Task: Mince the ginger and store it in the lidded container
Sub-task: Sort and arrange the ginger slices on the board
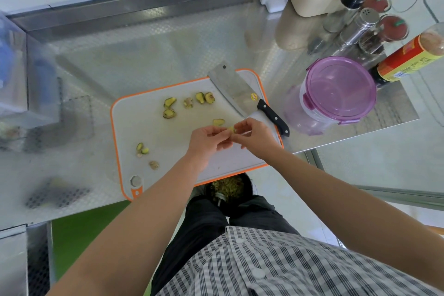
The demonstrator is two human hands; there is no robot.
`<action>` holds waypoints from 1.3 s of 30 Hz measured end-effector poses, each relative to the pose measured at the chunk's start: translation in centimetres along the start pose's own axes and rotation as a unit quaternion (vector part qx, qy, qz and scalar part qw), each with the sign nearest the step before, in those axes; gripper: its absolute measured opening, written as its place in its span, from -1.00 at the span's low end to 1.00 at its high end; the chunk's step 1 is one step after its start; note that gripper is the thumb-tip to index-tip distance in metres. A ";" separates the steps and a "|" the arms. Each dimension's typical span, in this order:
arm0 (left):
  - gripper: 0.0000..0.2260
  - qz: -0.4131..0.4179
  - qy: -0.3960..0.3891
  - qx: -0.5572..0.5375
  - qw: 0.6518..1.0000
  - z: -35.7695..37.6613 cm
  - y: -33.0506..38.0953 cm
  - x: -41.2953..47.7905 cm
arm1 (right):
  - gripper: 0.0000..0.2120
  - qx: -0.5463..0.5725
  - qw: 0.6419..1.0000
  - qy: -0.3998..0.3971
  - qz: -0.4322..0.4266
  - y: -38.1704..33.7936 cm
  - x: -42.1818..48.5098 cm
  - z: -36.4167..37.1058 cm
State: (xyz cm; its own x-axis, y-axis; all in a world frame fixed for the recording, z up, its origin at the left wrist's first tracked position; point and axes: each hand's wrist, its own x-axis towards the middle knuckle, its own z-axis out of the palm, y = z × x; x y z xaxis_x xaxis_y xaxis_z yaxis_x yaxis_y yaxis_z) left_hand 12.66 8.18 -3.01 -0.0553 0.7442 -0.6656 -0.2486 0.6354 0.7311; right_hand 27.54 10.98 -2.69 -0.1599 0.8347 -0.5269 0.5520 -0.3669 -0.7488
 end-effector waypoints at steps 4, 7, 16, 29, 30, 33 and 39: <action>-0.94 0.067 0.035 0.104 0.992 -0.3 -0.6 0.2 | -0.87 -0.024 1.000 0.000 -0.018 0.3 0.2 -0.2; -0.92 0.167 0.064 0.285 0.942 -0.4 -1.1 0.4 | -0.90 -0.081 0.994 0.017 -0.069 0.2 0.3 -0.1; -0.91 0.137 0.095 0.182 0.969 0.7 -1.3 0.3 | -0.88 0.025 0.998 0.052 0.003 0.8 0.1 0.4; -0.91 0.071 0.076 0.037 0.994 0.3 -0.5 1.0 | -0.83 0.261 0.963 -0.043 0.049 0.0 0.5 0.2; -0.93 0.063 0.067 0.026 0.995 0.3 -0.5 0.9 | -0.85 0.272 0.960 -0.036 0.051 -0.1 0.5 0.2; -0.96 0.047 0.035 -0.008 0.998 0.6 -0.3 0.6 | -0.85 0.280 0.959 -0.014 0.053 -0.1 0.7 0.0; -0.96 0.039 0.042 -0.030 0.998 0.4 0.2 0.4 | -0.89 0.184 0.983 0.017 0.023 -0.5 1.1 -0.3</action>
State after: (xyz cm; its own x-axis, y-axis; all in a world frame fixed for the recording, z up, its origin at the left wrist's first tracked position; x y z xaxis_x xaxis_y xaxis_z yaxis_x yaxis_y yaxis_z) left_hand 13.00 8.70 -3.02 -0.1561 0.7691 -0.6198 -0.2982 0.5615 0.7719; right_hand 27.35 12.16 -2.76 -0.1108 0.8253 -0.5538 0.2241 -0.5221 -0.8229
